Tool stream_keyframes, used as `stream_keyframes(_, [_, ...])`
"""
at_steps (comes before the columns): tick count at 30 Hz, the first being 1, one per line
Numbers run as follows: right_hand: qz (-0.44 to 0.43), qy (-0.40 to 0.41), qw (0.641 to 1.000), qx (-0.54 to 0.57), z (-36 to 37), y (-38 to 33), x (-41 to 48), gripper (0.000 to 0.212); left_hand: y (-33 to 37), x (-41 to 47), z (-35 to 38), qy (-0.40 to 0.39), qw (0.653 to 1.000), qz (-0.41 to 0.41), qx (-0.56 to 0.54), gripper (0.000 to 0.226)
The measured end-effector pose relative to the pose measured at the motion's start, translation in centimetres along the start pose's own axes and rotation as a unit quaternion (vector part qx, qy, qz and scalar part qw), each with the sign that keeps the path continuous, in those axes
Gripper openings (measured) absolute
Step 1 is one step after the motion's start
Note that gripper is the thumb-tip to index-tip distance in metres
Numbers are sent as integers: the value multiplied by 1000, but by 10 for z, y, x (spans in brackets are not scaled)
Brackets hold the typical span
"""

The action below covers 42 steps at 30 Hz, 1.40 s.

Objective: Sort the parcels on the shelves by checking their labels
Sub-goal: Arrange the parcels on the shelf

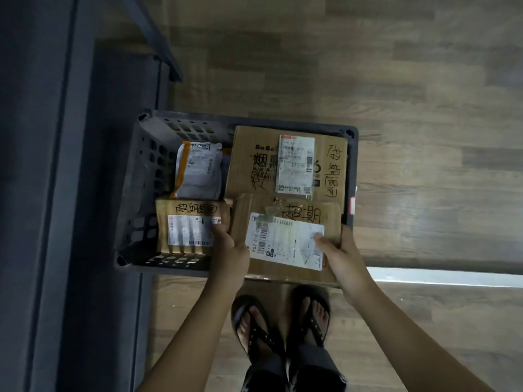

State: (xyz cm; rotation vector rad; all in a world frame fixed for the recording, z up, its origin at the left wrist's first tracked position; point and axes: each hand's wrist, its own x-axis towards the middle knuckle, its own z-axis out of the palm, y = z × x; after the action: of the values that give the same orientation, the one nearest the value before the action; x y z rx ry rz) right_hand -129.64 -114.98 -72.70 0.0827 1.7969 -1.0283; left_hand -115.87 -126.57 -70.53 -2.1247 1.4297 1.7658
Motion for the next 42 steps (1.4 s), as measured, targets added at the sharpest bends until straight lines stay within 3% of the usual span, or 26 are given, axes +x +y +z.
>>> stream_keyframes(6, [-123, 16, 991, -43, 2, 6, -4, 21, -5, -6, 2, -5, 999, 31, -7, 40])
stream_keyframes(13, [-194, 25, 980, -42, -1, 11, -3, 26, -11, -6, 4, 10, 998, 53, -21, 34])
stream_keyframes(17, [-177, 42, 978, -101, 0, 13, 10, 24, -7, 6, 7, 3, 1000, 19, 21, 34])
stream_keyframes(22, [-150, 68, 975, -147, 4, 13, 19, 43, 7, 17, 11, -17, 998, -15, 53, 54])
stream_keyframes(27, [-124, 71, 981, -132, 4, 8, 10, 30, 6, 11, 7, -18, 999, -17, 31, 58])
stream_keyframes(32, [-123, 63, 984, -112, 5, 8, -15, 47, -6, -9, -8, -12, 1000, 8, 2, 35])
stream_keyframes(37, [-122, -4, 991, -58, 33, 10, -48, 49, -19, -25, -47, 21, 999, -2, -40, 17])
stream_keyframes(42, [-139, -92, 986, -29, 101, 2, -63, 57, -22, -20, -117, 136, 987, 13, -82, 26])
